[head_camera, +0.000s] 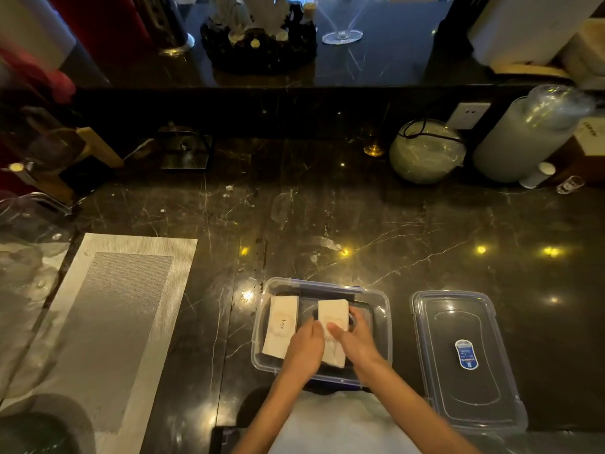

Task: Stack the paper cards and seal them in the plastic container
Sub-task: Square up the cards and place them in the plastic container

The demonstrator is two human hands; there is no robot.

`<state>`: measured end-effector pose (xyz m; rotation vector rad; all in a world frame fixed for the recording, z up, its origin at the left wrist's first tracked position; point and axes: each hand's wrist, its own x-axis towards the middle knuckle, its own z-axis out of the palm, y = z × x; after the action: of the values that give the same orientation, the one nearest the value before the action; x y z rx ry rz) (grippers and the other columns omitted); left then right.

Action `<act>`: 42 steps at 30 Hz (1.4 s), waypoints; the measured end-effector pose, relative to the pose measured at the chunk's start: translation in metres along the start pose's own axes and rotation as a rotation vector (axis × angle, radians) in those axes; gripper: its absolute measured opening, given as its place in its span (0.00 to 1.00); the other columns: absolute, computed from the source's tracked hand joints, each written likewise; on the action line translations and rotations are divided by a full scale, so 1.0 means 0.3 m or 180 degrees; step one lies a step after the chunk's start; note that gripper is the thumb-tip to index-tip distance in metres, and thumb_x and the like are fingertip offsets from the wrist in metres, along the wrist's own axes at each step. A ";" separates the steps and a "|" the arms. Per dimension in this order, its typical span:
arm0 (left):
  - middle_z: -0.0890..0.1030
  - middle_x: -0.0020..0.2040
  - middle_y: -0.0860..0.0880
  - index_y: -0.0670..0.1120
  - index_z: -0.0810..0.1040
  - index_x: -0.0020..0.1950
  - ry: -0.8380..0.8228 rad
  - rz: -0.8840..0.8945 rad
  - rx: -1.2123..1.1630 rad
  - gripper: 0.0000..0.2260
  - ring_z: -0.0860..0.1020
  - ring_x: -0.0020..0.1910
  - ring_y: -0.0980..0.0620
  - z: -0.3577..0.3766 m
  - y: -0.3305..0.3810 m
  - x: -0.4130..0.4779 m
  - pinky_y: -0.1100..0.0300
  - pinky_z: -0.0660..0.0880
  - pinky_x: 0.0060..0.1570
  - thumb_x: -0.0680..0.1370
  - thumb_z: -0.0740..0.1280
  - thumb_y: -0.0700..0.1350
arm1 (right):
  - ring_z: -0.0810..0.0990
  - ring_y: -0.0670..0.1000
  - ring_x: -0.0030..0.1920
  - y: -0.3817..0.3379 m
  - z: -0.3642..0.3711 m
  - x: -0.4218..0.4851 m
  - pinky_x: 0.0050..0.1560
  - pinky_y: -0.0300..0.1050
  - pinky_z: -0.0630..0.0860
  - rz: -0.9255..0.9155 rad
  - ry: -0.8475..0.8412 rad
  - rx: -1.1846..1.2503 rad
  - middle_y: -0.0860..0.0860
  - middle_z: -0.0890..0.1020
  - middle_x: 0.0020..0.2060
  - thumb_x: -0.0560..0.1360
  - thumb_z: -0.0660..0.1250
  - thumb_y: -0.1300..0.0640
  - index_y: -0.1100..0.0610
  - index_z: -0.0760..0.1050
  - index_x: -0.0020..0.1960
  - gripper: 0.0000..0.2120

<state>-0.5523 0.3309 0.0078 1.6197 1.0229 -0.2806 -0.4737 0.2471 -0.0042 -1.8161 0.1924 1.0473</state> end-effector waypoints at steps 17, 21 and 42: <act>0.79 0.63 0.48 0.48 0.72 0.70 0.0090 0.0054 -0.0430 0.16 0.77 0.62 0.50 0.042 0.001 0.002 0.57 0.72 0.64 0.84 0.54 0.45 | 0.74 0.58 0.65 0.009 0.090 -0.021 0.66 0.58 0.74 -0.0023 0.0431 -0.0712 0.57 0.73 0.66 0.81 0.61 0.56 0.55 0.70 0.70 0.18; 0.78 0.65 0.47 0.50 0.71 0.72 0.0152 0.0083 -0.0325 0.17 0.74 0.57 0.53 0.039 -0.001 0.007 0.56 0.71 0.64 0.84 0.54 0.45 | 0.77 0.56 0.62 0.003 0.095 -0.029 0.64 0.56 0.77 0.0030 0.0314 -0.0643 0.56 0.76 0.62 0.80 0.60 0.59 0.53 0.72 0.66 0.15; 0.74 0.71 0.46 0.48 0.63 0.76 -0.0030 0.0035 0.0300 0.21 0.73 0.69 0.46 0.098 0.011 0.014 0.49 0.74 0.68 0.83 0.59 0.41 | 0.60 0.61 0.78 -0.027 -0.182 -0.067 0.74 0.59 0.60 -0.0053 0.0367 -0.0555 0.56 0.58 0.79 0.83 0.54 0.45 0.48 0.43 0.81 0.31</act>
<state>-0.5377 0.3069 -0.0025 1.7066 1.0061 -0.3329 -0.4506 0.2007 0.0233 -2.0340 0.1590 0.9733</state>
